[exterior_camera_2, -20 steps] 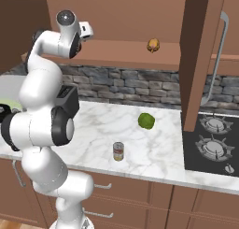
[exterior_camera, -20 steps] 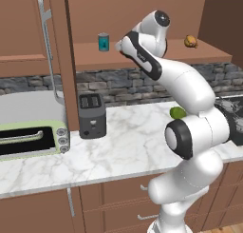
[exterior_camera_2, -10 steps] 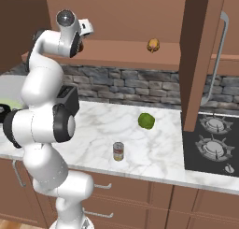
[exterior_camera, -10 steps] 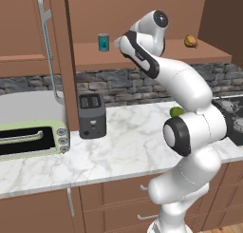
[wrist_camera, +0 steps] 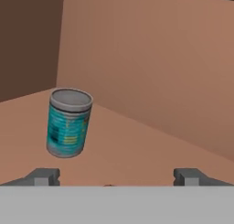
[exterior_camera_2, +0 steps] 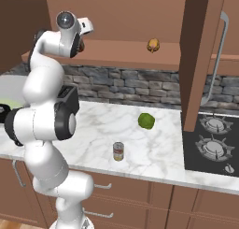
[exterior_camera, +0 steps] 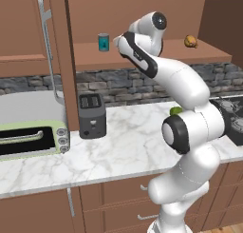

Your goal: Pick the cans from the counter and place them in their designated side in the cabinet.

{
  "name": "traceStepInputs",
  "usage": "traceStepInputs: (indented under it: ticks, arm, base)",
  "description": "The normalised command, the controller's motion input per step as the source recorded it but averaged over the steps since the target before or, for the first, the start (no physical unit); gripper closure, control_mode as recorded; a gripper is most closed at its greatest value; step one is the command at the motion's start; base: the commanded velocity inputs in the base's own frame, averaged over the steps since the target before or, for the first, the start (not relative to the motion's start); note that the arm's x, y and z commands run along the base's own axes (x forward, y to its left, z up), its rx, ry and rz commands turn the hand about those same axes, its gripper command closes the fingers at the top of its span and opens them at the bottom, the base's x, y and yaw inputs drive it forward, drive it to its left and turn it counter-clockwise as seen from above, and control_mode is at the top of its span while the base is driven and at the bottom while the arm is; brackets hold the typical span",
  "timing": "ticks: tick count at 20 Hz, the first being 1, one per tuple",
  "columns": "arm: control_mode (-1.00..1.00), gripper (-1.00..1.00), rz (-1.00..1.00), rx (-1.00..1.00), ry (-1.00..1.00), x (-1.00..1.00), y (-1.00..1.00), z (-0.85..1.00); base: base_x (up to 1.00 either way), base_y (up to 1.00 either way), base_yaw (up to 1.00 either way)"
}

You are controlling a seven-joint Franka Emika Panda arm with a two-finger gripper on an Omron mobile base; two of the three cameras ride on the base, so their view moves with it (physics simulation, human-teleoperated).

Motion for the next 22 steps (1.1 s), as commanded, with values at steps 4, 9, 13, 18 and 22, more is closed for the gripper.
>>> traceStepInputs:
  ticks: [4,9,13,18,22]
  arm:
    - [-1.0,-1.0,0.0,0.0,-0.07,0.2,0.0,-0.04]
    - [-1.0,-1.0,0.01,0.0,-0.08,0.17,0.0,-0.01]
    - [-1.0,-1.0,0.02,0.0,-0.11,0.06,-0.02,0.0]
    - [-1.0,-1.0,0.02,0.0,-0.12,0.02,-0.02,0.0]
    - [-1.0,-1.0,0.03,0.0,-0.14,-0.11,-0.06,0.04]
  base:
    - [0.0,0.0,0.0]
    - [0.0,0.0,0.0]
    - [0.0,0.0,0.0]
    - [0.0,0.0,0.0]
    - [0.0,0.0,0.0]
